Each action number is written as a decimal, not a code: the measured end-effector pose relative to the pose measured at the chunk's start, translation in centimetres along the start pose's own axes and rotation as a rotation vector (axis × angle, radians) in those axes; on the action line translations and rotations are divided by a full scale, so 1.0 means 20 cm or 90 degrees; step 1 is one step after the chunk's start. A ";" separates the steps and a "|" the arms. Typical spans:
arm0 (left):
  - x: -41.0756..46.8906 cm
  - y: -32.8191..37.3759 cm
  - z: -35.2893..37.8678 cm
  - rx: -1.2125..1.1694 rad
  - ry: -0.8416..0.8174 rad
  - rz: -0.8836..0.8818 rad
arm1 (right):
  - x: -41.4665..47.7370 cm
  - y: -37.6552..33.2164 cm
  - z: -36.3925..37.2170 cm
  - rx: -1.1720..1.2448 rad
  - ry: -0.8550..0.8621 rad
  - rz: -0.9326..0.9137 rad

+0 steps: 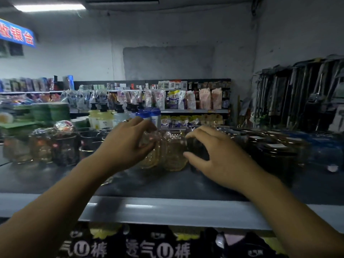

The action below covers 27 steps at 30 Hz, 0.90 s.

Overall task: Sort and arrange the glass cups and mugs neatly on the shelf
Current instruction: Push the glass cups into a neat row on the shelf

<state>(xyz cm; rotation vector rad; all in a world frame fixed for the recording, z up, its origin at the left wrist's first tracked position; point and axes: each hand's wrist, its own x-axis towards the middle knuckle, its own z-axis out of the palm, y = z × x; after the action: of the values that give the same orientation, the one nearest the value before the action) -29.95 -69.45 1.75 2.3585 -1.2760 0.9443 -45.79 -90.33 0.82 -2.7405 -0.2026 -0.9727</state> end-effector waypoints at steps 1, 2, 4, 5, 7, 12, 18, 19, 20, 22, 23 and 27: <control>0.02 -0.05 -0.02 -0.001 -0.028 0.002 | 0.07 -0.02 0.03 0.000 -0.008 0.007; 0.06 -0.10 -0.04 -0.004 -0.061 0.001 | 0.15 -0.05 0.05 0.001 -0.014 0.013; 0.16 -0.20 -0.07 -0.010 -0.133 0.000 | 0.32 -0.07 0.10 0.004 -0.028 0.030; 0.22 -0.25 -0.08 -0.008 -0.163 0.004 | 0.41 -0.08 0.13 -0.003 -0.041 0.040; 0.36 -0.33 -0.06 0.017 -0.230 0.031 | 0.57 -0.09 0.18 -0.024 -0.085 0.071; 0.59 -0.49 0.05 0.077 -0.415 0.094 | 0.91 -0.06 0.29 -0.082 -0.239 0.151; 0.67 -0.55 0.13 -0.011 -0.463 0.140 | 1.14 0.03 0.36 -0.060 -0.476 0.179; 0.68 -0.57 0.14 -0.025 -0.454 0.143 | 1.16 0.04 0.37 -0.056 -0.505 0.176; 0.68 -0.60 0.16 -0.044 -0.448 0.140 | 1.18 0.05 0.37 -0.050 -0.532 0.175; 0.69 -0.64 0.19 -0.114 -0.449 0.107 | 1.21 0.08 0.38 -0.035 -0.580 0.177; 0.69 -0.67 0.20 -0.155 -0.450 0.084 | 1.22 0.09 0.38 -0.034 -0.595 0.175; 0.70 -0.72 0.23 -0.264 -0.449 0.028 | 1.23 0.12 0.39 -0.052 -0.603 0.146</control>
<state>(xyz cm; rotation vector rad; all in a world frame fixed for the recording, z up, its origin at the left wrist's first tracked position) -10.78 -72.69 8.44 2.3822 -1.5622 -0.1913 -21.61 -89.21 10.10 -2.9741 0.0095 0.4267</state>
